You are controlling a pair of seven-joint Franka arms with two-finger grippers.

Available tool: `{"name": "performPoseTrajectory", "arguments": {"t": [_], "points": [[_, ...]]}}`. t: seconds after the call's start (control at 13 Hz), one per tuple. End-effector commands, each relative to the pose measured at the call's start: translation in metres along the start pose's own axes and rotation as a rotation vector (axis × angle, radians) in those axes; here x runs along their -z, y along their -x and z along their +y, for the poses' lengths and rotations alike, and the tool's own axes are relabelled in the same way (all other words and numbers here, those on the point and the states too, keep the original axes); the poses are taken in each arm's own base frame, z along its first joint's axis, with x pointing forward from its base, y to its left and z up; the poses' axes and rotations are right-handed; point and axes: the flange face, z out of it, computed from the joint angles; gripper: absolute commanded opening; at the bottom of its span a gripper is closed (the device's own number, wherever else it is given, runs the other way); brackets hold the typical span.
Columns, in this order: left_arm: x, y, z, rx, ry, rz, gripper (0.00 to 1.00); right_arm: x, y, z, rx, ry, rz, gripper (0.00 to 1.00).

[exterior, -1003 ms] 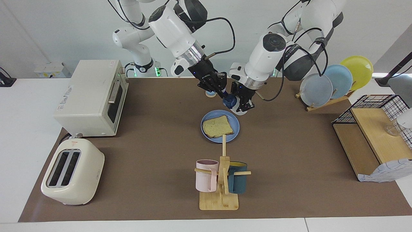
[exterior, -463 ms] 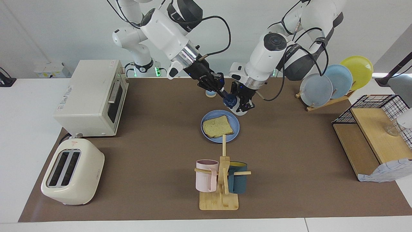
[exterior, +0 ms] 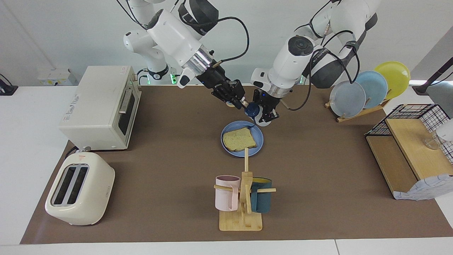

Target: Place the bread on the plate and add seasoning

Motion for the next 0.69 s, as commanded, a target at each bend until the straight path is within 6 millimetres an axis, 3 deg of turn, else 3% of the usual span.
{"name": "performPoseTrajectory", "arguments": {"t": [0.0,0.15,0.31,0.39,0.54,0.62], "points": [[-0.001,0.003,0.002,-0.010,0.003,-0.013,0.00,0.017,-0.033,0.028,0.016,0.028,0.031,1.00],[0.000,0.003,0.002,-0.011,-0.004,-0.014,0.00,0.034,-0.060,0.041,-0.017,0.025,0.066,1.00],[0.000,0.000,0.006,-0.018,-0.034,-0.030,0.00,0.052,-0.089,0.064,0.054,0.183,0.092,1.00],[0.001,0.000,0.007,-0.032,-0.082,-0.063,0.00,0.070,-0.103,0.072,0.124,0.298,0.101,1.00],[-0.002,-0.008,0.018,-0.084,-0.148,-0.145,0.00,0.105,-0.109,0.083,0.249,0.502,0.052,1.00],[-0.004,-0.008,0.015,-0.088,-0.169,-0.190,0.00,0.133,-0.115,0.095,0.289,0.589,0.038,1.00]]}}
